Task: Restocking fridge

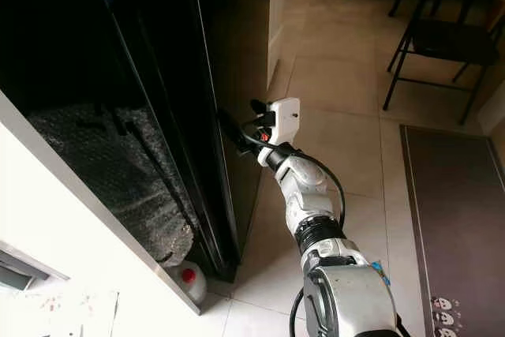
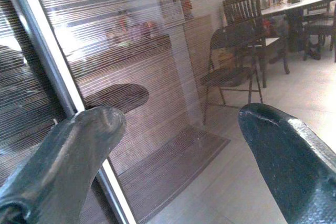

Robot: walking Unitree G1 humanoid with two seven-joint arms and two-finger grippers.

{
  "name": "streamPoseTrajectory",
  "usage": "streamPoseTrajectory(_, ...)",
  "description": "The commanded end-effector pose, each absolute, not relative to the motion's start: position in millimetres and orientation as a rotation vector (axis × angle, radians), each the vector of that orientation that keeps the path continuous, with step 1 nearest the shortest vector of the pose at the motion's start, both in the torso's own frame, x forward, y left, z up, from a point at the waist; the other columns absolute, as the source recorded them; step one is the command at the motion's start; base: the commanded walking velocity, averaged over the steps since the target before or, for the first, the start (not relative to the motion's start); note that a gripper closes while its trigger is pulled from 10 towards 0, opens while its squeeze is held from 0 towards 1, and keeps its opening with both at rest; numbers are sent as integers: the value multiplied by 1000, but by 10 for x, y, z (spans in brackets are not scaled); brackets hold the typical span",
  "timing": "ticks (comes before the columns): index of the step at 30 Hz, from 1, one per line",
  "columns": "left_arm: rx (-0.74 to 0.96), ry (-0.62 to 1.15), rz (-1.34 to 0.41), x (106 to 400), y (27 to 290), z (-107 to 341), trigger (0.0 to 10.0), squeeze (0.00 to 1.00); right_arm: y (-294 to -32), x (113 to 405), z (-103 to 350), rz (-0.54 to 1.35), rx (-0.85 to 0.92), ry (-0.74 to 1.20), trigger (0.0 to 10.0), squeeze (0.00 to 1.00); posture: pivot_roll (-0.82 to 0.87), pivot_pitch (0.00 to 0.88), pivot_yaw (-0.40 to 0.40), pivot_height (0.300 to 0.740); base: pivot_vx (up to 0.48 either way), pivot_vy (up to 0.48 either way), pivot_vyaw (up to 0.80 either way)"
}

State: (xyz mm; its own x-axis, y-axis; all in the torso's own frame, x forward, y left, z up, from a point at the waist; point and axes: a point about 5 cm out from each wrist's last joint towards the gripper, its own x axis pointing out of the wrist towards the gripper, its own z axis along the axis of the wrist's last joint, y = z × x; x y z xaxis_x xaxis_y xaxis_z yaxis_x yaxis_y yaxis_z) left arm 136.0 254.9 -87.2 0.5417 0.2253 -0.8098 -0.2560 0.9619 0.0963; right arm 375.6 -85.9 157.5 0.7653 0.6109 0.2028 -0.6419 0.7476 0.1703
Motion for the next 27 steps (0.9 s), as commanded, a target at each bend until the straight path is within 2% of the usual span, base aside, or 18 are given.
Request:
streamPoseTrajectory(1, -26, 997, 289, 1263, 2564, -905, 10000, 0, -522, 3698, 1674, 863, 178, -164, 10000, 0, -49, 29, 63, 740, 0, 0, 0)
streamPoseTrajectory(7, -26, 997, 289, 1263, 2564, -905, 10000, 0, -522, 3699, 1674, 864, 178, -165, 10000, 0, -49, 29, 63, 740, 0, 0, 0)
streamPoseTrajectory(8, -26, 1011, 283, 1214, 2535, -929, 10000, 0, -1460, 3757, 1551, 302, 103, -217, 10000, 0, -66, 46, 55, 740, 0, 0, 0)
streamPoseTrajectory(9, -26, 1015, 281, 1196, 2526, -937, 10000, 0, -1804, 3707, 1519, 108, 68, -236, 10000, 0, -71, 48, 54, 740, 0, 0, 0)
streamPoseTrajectory(10, -26, 1018, 280, 1186, 2522, -942, 10000, 0, -1992, 3664, 1505, 3, 47, -247, 10000, 0, -71, 48, 54, 740, 0, 0, 0)
streamPoseTrajectory(11, -26, 1018, 280, 1186, 2522, -942, 10000, 0, -1992, 3664, 1505, 3, 47, -247, 10000, 0, -71, 48, 54, 740, 0, 0, 0)
streamPoseTrajectory(12, -26, 1020, 280, 1174, 2517, -946, 10000, 0, -2255, 3585, 1437, -149, 40, -233, 10000, 0, -71, 48, 52, 740, 0, 0, 0)
streamPoseTrajectory(15, -27, 1025, 278, 1158, 2499, -956, 10000, 0, -2640, 3404, 1292, -372, 14, -192, 10000, 0, -65, 49, 46, 740, 0, 0, 0)
streamPoseTrajectory(17, -29, 1025, 279, 1153, 2493, -959, 10000, 0, -2726, 3349, 1253, -421, -1, -180, 10000, 0, -65, 49, 45, 740, 0, 0, 0)
streamPoseTrajectory(18, -32, 1024, 277, 1158, 2458, -967, 10000, 0, -2893, 3200, 1094, -513, -2, -127, 10000, 0, -65, 49, 43, 740, 0, 0, 0)
streamPoseTrajectory(20, -33, 1022, 272, 1169, 2418, -974, 10000, 0, -2976, 3077, 948, -568, -5, -77, 10000, 0, -66, 51, 42, 740, 0, 0, 0)
streamPoseTrajectory(25, -31, 1015, 261, 1206, 2354, -978, 10000, 0, -3105, 2753, 519, -678, 6, 106, 10000, 0, -70, 50, 45, 740, 0, 0, 0)
streamPoseTrajectory(27, -31, 1015, 260, 1209, 2353, -978, 10000, 0, -3114, 2708, 459, -692, 8, 137, 10000, 0, -70, 50, 45, 740, 0, 0, 0)
